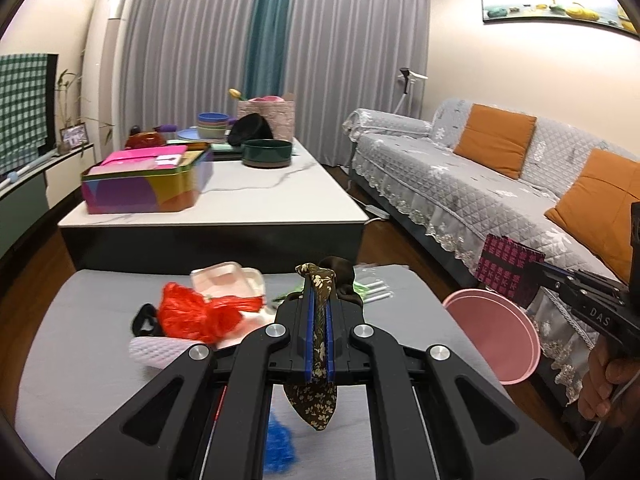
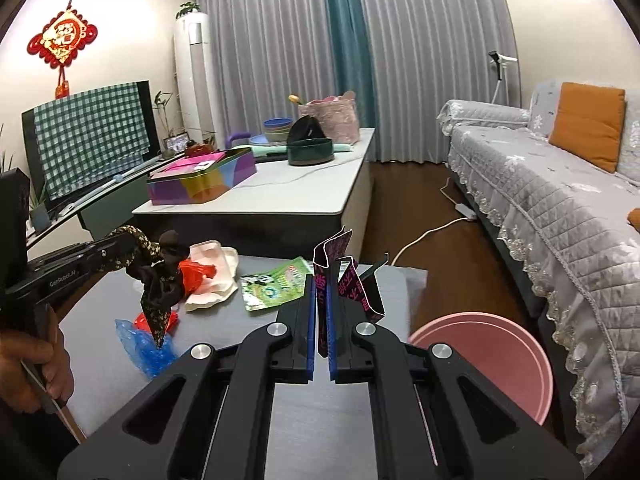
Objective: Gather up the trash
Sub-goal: 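Carry the packet and floral strip to the pink bin and release both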
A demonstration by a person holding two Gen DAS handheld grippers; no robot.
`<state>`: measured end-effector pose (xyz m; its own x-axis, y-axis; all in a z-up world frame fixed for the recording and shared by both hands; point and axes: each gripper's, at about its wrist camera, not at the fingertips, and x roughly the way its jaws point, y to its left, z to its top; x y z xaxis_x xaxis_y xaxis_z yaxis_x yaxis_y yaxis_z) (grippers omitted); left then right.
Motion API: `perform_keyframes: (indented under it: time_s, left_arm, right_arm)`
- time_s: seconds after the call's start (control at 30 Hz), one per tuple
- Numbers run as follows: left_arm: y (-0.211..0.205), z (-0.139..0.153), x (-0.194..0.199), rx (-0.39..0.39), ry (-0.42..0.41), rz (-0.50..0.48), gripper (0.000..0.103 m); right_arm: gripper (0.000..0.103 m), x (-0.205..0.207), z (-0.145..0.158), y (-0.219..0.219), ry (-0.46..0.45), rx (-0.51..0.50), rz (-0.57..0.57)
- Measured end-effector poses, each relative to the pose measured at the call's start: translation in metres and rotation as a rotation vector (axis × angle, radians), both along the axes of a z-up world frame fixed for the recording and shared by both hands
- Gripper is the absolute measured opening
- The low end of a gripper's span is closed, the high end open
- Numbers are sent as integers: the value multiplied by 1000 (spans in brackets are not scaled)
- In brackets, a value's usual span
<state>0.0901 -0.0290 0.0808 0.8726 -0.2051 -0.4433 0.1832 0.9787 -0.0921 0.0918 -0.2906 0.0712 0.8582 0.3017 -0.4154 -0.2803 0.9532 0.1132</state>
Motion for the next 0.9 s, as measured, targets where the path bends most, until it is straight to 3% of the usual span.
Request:
perform_keyframes:
  time_s: [0.9]
  left_arm:
    - [-150, -4, 37, -21, 49, -242, 4]
  right_arm:
    - [5, -6, 2, -119, -9, 1, -233]
